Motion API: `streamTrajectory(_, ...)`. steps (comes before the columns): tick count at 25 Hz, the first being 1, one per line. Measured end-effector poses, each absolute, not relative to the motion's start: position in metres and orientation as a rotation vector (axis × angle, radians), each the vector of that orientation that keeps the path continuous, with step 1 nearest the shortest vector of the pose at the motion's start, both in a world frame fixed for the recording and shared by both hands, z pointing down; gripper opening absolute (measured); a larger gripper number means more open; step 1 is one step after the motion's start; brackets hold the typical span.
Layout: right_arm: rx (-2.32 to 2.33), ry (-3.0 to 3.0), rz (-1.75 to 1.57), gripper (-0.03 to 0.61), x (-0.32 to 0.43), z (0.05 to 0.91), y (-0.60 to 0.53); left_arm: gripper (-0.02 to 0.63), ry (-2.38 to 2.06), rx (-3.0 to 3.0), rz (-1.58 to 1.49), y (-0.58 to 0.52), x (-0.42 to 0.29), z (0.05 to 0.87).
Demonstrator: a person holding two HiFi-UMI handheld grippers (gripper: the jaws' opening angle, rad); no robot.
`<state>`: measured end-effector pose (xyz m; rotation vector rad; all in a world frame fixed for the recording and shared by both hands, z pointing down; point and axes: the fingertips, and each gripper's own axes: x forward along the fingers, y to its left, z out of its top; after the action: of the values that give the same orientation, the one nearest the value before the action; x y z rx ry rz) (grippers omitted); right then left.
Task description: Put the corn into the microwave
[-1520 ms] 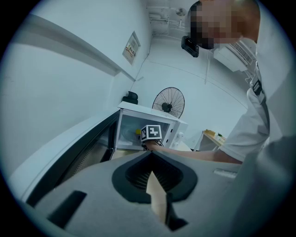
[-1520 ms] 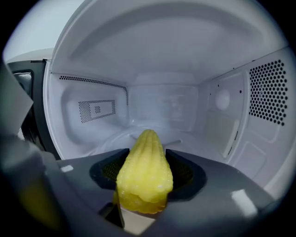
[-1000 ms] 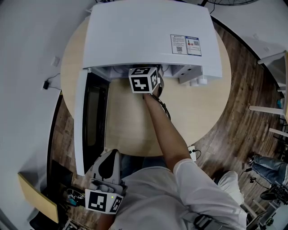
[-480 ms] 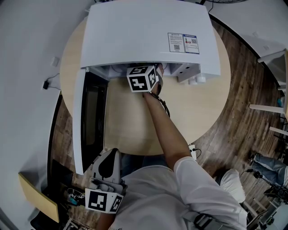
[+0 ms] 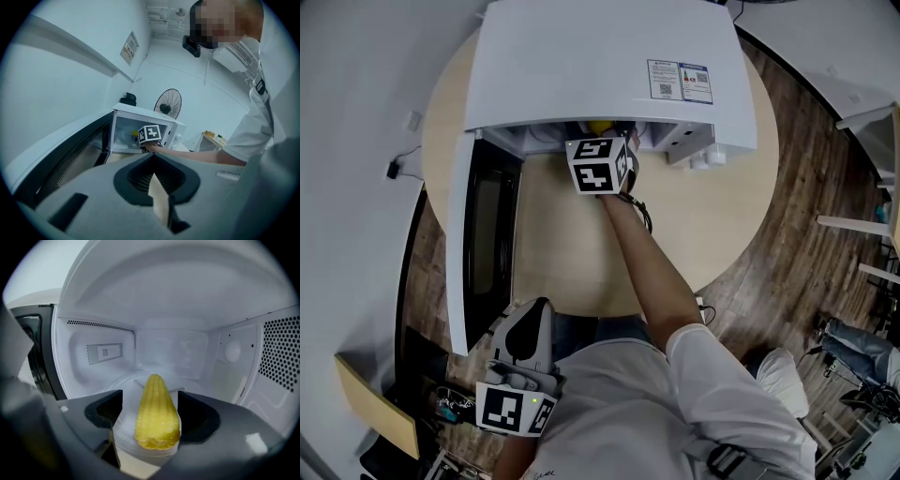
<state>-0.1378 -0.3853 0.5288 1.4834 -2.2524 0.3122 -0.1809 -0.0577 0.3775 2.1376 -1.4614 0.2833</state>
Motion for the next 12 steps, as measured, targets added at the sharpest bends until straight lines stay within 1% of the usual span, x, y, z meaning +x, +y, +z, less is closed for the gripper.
streamTrajectory(4,1.477,-2.268,0.314,0.369,-0.137,0.527,-0.377,-0.003,-1.471,2.147,0.283,-0.060,-0.180,0.377)
streamTrajectory(7,1.499,-2.277,0.306,0.320,-0.130,0.523,-0.372,-0.002,-1.481,2.136,0.243,-0.061,-0.182,0.374)
streamTrajectory(12,1.502,-2.301,0.309,0.298,-0.122,0.516,-0.362,-0.003,-1.514,2.126,0.243,-0.064,-0.187,0.373)
